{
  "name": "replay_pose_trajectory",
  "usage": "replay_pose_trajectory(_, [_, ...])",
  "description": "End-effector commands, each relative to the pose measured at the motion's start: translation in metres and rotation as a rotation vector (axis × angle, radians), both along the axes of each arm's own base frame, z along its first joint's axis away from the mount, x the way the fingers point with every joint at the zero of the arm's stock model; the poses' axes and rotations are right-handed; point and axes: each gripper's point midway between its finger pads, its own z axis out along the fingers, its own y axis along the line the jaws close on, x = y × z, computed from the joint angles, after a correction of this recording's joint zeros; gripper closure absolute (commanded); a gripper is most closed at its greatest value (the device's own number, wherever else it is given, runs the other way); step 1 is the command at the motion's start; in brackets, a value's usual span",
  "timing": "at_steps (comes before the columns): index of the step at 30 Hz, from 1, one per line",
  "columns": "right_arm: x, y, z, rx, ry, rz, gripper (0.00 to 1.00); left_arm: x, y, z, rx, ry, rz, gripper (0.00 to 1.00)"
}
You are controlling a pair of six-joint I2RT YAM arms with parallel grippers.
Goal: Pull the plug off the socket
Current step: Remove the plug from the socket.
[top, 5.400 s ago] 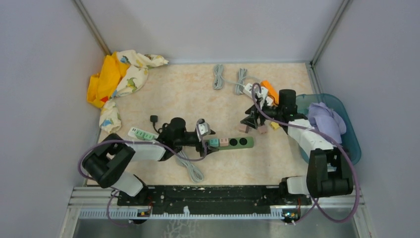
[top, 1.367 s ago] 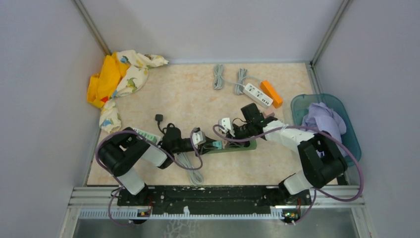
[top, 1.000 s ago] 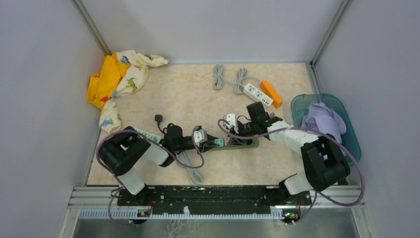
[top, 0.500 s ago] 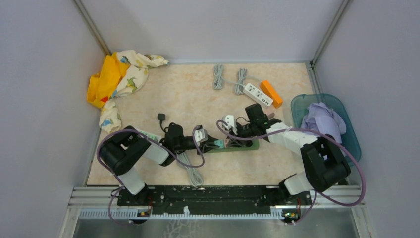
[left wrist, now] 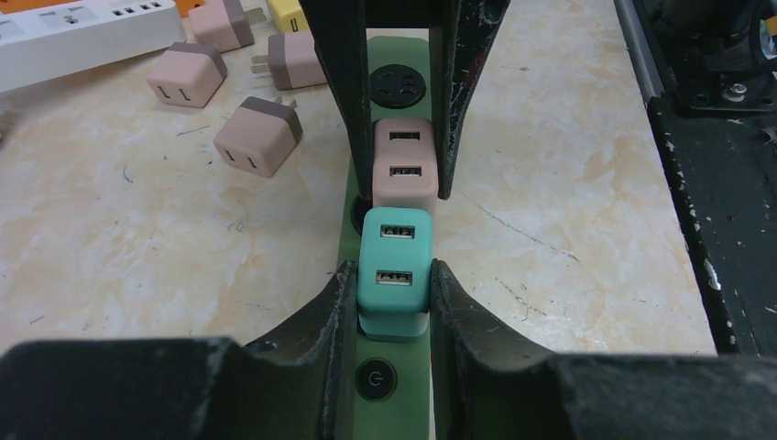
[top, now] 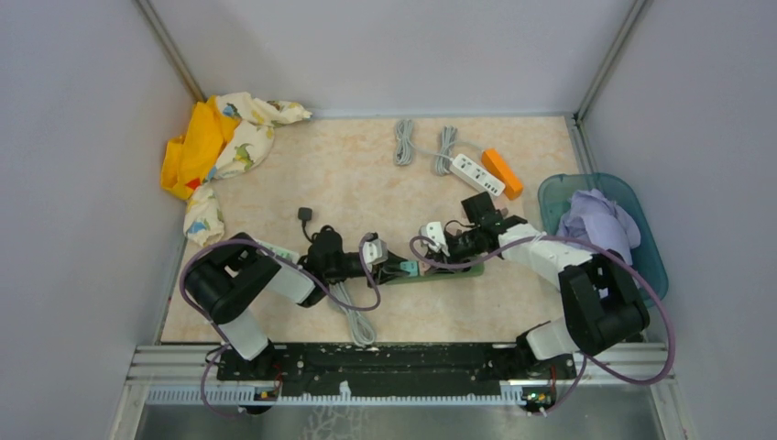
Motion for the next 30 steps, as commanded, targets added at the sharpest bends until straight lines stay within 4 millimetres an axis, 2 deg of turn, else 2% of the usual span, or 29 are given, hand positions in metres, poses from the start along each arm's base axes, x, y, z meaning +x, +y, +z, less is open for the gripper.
replay_pose_trajectory(1, [-0.029,0.035,0.04,0.171,-0.007,0.181,1.0,0.005,0.005,-0.017,0.049,0.036,0.029,0.99])
replay_pose_trajectory(3, [-0.02,0.046,0.046,0.179,0.048,0.083,1.0,0.005,0.005,-0.017,0.049,0.037,0.028,0.99])
replay_pose_trajectory(6, [0.005,0.056,0.061,0.221,0.051,-0.049,1.0,0.006,0.004,-0.018,0.051,0.039,0.029,0.99])
replay_pose_trajectory(8, [0.017,0.053,0.062,0.217,0.048,-0.104,1.0,0.006,0.004,-0.018,0.052,0.039,0.029,0.99])
replay_pose_trajectory(12, [0.034,0.032,0.063,0.228,0.038,-0.162,1.0,0.006,0.004,-0.018,0.053,0.042,0.032,0.99])
replay_pose_trajectory(15, [0.028,0.018,0.06,0.21,0.008,-0.107,1.0,0.006,0.004,-0.018,0.054,0.042,0.034,0.99])
replay_pose_trajectory(18, [0.002,0.015,0.055,0.221,0.026,0.032,1.0,0.007,0.004,-0.019,0.057,0.048,0.037,0.99])
replay_pose_trajectory(20, [-0.014,0.018,0.054,0.247,0.057,0.107,1.0,0.008,0.003,-0.019,0.059,0.05,0.036,0.99])
replay_pose_trajectory(23, [-0.024,0.031,0.052,0.233,0.051,0.15,1.0,0.008,0.003,-0.02,0.06,0.05,0.035,0.99])
replay_pose_trajectory(25, [-0.021,0.042,0.056,0.233,0.063,0.113,1.0,0.009,0.003,-0.019,0.059,0.049,0.037,0.99])
replay_pose_trajectory(28, [0.002,0.05,0.068,0.263,0.063,-0.033,1.0,0.008,0.003,-0.02,0.061,0.052,0.036,0.99])
replay_pose_trajectory(30, [0.017,0.048,0.069,0.254,0.043,-0.106,1.0,0.008,0.003,-0.02,0.062,0.051,0.035,0.99])
